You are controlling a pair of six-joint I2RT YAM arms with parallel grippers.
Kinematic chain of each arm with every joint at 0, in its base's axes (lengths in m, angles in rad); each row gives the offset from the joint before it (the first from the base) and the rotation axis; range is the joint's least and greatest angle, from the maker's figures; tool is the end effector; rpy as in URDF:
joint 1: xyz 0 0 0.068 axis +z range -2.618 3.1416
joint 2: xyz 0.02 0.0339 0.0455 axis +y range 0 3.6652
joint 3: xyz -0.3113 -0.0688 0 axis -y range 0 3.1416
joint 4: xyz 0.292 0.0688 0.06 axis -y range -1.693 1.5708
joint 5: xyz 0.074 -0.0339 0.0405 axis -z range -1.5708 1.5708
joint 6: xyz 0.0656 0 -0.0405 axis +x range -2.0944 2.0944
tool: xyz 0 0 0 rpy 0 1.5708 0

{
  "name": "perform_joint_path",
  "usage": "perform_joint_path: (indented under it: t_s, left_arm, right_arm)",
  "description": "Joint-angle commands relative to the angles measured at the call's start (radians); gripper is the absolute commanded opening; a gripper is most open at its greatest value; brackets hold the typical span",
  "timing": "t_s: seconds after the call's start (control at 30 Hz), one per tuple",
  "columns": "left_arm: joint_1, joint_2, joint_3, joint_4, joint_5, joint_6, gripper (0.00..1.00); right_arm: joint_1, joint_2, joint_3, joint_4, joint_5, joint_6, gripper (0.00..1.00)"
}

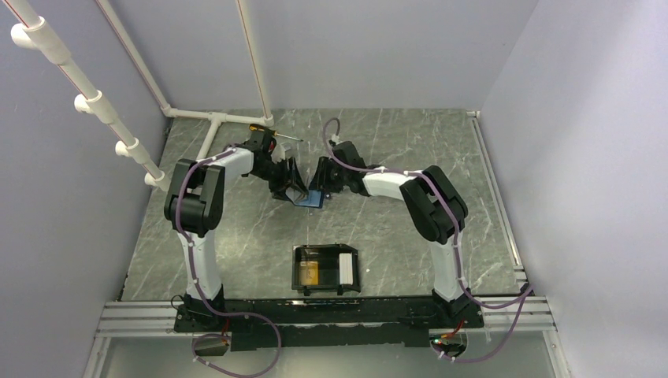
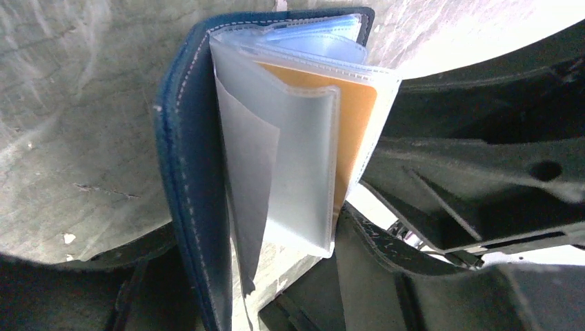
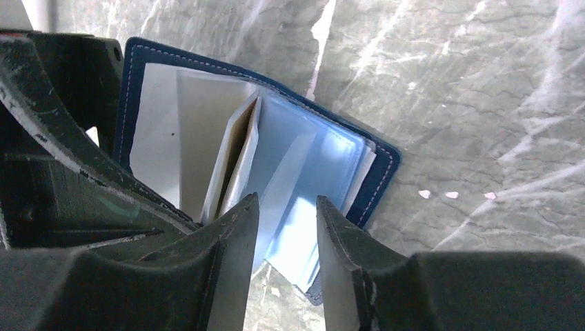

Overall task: Put the credit cards into the card holder
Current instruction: Open the card holder at the center of the board.

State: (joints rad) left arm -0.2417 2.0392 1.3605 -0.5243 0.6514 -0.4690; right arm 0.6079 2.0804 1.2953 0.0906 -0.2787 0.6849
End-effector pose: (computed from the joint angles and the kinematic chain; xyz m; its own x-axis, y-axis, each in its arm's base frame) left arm 0.4477 -0.1513 0.1369 -0.9899 -0.1262 -0.0650 -0.0509 0.7432 -0.6672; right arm 0.4216 0.3153 0.1335 -0.8640 0.1398 -0.4837 -0.2273 0.7489 0.6224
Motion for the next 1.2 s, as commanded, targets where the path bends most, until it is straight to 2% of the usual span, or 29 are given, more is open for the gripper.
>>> perform_joint_path:
  t_s: [0.0,0.17,0.3,0.53,0.8,0.9,0.97,1.03,1.17]
  left_arm:
    - [0.02,-0.034,-0.032,0.018,-0.001,-0.014,0.39]
    - [0.033,-0.045,-0.043,0.012,-0.014,-0.01,0.38]
    - [0.041,-0.055,-0.033,-0.03,-0.08,0.018,0.39]
    - [0.056,-0.058,-0.008,-0.094,-0.153,0.05,0.43]
    - [0.087,-0.083,0.006,-0.115,-0.182,0.076,0.61]
    - [0.099,-0.092,0.005,-0.11,-0.178,0.077,0.63]
    - [0.102,-0.092,0.002,-0.106,-0.171,0.078,0.6]
    - [0.101,-0.084,0.002,-0.102,-0.156,0.074,0.53]
    - [0.102,-0.073,-0.003,-0.086,-0.116,0.063,0.42]
  right_arm:
    - [0.026,-0.005,0.007,-0.024,0.071,-0.084,0.41]
    - [0.027,-0.006,-0.007,-0.022,0.082,-0.095,0.43]
    - [0.027,-0.006,0.005,-0.065,0.132,-0.108,0.37]
    - [0.029,-0.03,-0.014,-0.08,0.17,-0.135,0.35]
    - [0.029,-0.021,-0.008,-0.085,0.17,-0.151,0.33]
    - [0.029,-0.007,0.007,-0.086,0.161,-0.154,0.32]
    - [0.028,0.0,0.015,-0.086,0.142,-0.155,0.32]
    - [0.029,0.002,0.019,-0.079,0.111,-0.148,0.33]
    - [0.026,0.001,0.028,-0.067,0.048,-0.119,0.41]
